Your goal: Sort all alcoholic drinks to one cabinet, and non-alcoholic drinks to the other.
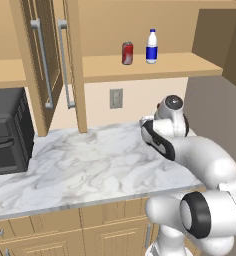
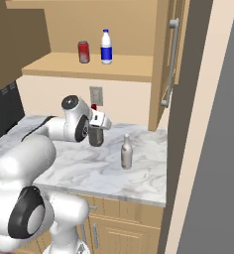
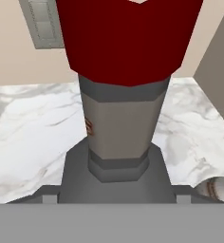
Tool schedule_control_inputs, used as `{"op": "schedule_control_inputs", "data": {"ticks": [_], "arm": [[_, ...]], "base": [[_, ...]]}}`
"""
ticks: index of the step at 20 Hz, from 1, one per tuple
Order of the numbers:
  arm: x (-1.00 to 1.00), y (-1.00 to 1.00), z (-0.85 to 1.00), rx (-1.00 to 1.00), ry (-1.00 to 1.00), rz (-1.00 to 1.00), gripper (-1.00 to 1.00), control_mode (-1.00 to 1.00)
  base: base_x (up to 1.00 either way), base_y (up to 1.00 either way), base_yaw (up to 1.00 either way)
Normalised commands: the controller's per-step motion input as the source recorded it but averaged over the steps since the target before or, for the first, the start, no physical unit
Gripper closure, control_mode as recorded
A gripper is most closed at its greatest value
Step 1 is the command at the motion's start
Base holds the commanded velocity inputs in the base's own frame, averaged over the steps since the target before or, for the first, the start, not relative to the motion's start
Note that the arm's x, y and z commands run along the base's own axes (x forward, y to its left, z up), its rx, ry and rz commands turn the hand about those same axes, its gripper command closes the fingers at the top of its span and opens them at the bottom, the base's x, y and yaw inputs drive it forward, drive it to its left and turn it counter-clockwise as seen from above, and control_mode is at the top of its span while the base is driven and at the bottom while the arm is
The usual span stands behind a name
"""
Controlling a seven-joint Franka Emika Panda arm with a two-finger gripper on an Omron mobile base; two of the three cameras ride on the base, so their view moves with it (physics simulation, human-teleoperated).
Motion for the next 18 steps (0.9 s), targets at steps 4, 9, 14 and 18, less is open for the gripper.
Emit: {"op": "schedule_control_inputs", "data": {"ticks": [4, 9, 14, 18], "arm": [[-0.31, 0.15, 0.96, 0.0, 0.0, 0.0, 1.0, -1.0], [-0.34, 0.14, 0.75, 0.0, 0.0, 0.0, 1.0, -1.0], [-0.45, 0.0, 0.28, 0.0, 0.0, 0.0, 1.0, -1.0], [-0.38, 0.04, 0.14, 0.0, 0.0, 0.0, 1.0, -1.0]], "base": [[0.0, 0.0, 0.0], [0.0, 0.0, 0.0], [0.0, 0.0, 0.0], [0.0, 0.0, 0.0]]}}
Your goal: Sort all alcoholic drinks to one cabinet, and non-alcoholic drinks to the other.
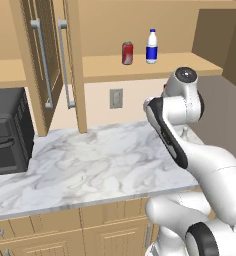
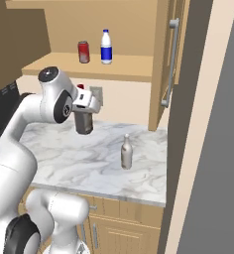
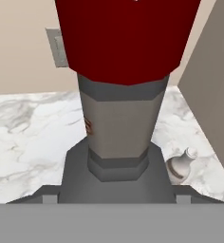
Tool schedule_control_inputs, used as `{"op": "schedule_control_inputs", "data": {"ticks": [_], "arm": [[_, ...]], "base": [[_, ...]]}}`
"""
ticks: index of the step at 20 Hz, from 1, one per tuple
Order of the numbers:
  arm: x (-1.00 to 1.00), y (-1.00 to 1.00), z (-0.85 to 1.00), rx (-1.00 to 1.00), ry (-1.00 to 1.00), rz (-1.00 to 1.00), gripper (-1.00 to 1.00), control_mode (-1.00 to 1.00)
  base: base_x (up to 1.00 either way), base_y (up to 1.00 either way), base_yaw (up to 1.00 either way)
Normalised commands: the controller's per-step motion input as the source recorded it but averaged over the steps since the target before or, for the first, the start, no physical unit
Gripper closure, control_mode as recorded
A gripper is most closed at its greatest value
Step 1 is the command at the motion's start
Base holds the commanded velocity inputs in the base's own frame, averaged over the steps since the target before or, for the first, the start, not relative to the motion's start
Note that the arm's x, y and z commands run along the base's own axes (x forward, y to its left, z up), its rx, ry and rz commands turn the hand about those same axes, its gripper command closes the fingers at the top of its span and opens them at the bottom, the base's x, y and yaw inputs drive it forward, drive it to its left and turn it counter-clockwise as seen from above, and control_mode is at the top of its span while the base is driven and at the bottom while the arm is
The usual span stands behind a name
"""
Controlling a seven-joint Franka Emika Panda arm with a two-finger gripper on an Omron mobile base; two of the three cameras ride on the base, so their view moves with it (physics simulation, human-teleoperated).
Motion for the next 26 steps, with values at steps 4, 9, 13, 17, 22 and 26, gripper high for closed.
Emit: {"op": "schedule_control_inputs", "data": {"ticks": [4, 9, 13, 17, 22, 26], "arm": [[-0.26, 0.07, 0.01, 0.0, 0.0, 0.0, 1.0, -1.0], [-0.31, 0.0, 0.0, 0.0, 0.0, 0.0, 1.0, -1.0], [-0.12, 0.0, 0.0, 0.0, 0.0, 0.0, 1.0, 1.0], [0.0, 0.0, 0.0, 0.0, 0.0, 0.0, 1.0, 1.0], [0.0, 0.0, 0.0, 0.0, 0.0, 0.0, 1.0, 1.0], [0.0, 0.0, 0.0, 0.0, 0.0, 0.0, 1.0, 1.0]], "base": [[0.0, 0.0, 0.0], [0.0, 0.0, 0.0], [-0.68, 0.01, 0.0], [-1.0, 0.06, 0.0], [-0.92, 0.46, 0.0], [-0.57, 0.94, -0.01]]}}
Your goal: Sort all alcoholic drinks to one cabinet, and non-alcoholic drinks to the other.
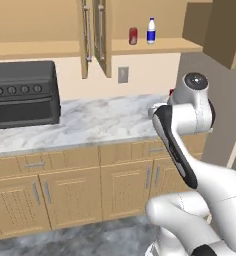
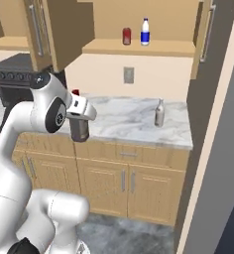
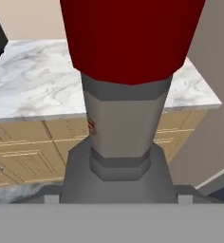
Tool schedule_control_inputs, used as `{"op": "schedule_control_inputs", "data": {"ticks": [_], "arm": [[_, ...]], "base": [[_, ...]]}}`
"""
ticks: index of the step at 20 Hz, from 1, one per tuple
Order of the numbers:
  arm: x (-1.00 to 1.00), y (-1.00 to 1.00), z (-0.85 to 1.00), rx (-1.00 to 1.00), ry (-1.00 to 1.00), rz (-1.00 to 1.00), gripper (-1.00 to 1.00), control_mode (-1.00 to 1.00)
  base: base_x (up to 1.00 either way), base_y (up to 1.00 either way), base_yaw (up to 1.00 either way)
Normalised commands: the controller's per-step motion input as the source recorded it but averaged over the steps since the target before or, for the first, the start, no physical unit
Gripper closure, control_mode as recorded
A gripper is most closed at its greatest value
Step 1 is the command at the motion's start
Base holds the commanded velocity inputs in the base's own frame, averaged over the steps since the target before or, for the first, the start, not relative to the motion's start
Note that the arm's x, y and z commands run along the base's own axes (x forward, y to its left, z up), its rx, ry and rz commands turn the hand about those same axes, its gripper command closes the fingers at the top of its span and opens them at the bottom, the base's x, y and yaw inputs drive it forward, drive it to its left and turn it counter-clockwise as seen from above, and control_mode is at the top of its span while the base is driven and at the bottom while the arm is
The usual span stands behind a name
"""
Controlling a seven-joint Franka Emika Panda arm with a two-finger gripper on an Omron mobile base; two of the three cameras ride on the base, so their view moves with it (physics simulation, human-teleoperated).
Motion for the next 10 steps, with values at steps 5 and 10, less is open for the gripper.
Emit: {"op": "schedule_control_inputs", "data": {"ticks": [5, 10], "arm": [[0.0, 0.0, 0.0, 0.0, 0.0, 0.0, 1.0, 1.0], [0.0, 0.0, 0.0, 0.0, 0.0, 0.0, 1.0, 1.0]], "base": [[-0.41, 1.0, -0.01], [-0.07, 0.97, 0.0]]}}
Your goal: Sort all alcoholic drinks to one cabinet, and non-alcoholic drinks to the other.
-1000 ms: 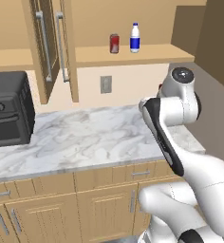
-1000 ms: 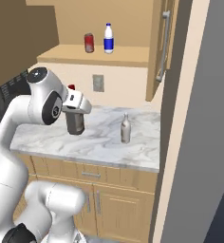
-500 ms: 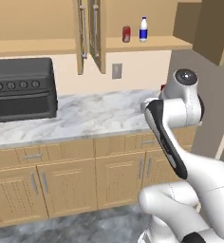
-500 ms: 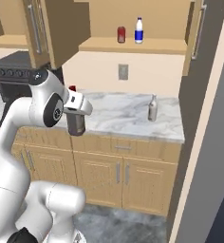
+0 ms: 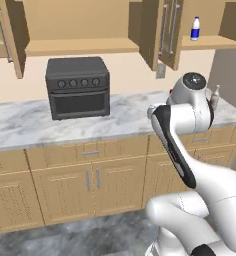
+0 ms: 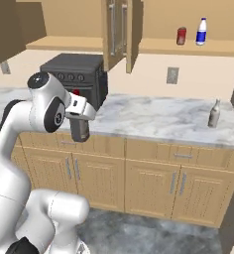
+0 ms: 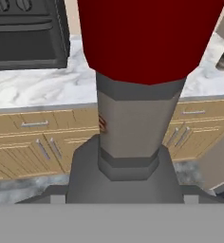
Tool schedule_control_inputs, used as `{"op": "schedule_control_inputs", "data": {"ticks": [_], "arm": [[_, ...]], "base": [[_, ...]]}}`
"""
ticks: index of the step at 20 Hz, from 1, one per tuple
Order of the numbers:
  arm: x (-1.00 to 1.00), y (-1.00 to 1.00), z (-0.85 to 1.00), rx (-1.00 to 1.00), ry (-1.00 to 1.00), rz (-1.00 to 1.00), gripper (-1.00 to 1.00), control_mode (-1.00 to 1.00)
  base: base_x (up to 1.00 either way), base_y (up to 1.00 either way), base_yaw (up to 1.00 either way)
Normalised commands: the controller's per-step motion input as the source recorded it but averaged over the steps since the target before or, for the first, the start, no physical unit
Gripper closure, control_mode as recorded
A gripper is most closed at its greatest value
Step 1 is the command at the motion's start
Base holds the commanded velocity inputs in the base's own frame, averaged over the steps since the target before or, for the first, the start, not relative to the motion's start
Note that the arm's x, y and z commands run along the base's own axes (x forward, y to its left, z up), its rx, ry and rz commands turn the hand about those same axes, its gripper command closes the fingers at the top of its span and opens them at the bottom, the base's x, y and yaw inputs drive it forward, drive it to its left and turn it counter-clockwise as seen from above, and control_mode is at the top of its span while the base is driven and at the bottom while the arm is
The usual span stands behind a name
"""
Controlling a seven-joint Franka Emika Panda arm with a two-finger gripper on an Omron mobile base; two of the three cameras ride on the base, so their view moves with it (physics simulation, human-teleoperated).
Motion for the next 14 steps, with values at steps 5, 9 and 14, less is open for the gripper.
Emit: {"op": "schedule_control_inputs", "data": {"ticks": [5, 9, 14], "arm": [[0.0, 0.0, 0.0, 0.0, 0.0, 0.0, 1.0, 1.0], [0.0, 0.0, 0.0, 0.0, 0.0, 0.0, 1.0, 1.0], [0.0, 0.0, 0.0, 0.0, 0.0, 0.0, 1.0, 1.0]], "base": [[0.41, 0.74, 0.0], [0.89, 0.23, 0.0], [0.97, 0.01, 0.0]]}}
